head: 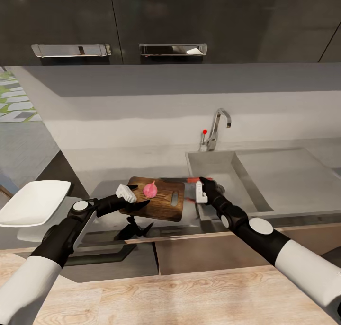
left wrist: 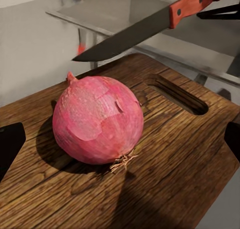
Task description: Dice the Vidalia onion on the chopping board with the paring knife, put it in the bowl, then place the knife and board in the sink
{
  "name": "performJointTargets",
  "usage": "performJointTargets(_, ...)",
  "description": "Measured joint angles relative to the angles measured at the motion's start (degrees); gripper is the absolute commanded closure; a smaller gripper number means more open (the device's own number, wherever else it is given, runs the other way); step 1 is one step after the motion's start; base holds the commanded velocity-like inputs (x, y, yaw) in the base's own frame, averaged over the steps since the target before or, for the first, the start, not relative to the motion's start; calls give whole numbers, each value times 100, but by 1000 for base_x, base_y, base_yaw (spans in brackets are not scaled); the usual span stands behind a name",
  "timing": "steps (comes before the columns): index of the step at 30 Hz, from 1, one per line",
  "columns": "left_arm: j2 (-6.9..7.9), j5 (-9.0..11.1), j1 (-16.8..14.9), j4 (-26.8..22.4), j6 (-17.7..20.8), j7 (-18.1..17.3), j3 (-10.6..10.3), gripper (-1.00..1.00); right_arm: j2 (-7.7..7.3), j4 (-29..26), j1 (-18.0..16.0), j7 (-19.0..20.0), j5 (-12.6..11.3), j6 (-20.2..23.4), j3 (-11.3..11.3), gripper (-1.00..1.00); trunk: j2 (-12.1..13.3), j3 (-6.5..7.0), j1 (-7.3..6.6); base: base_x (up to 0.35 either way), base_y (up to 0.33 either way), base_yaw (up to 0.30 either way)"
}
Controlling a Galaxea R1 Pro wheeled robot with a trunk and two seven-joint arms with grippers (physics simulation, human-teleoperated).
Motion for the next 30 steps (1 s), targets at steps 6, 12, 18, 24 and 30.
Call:
performJointTargets(6,-2,0,0,0,-1,0,0,-100,61,-9,0,-13,0,-6,46,100,0,0,0,0,0,0)
performJointTargets(12,-2,0,0,0,-1,0,0,-100,136,-17,0,-11,0,-6,50,100,0,0,0,0,0,0)
performJointTargets(18,-2,0,0,0,-1,0,0,-100,182,-18,0,-9,0,-6,51,100,0,0,0,0,0,0)
performJointTargets(24,-2,0,0,0,-1,0,-6,-100,194,-23,0,-8,0,-6,51,100,0,0,0,0,0,0)
performJointTargets(30,-2,0,0,0,-1,0,-8,-100,198,-51,0,-6,-1,-10,54,100,0,0,0,0,0,0)
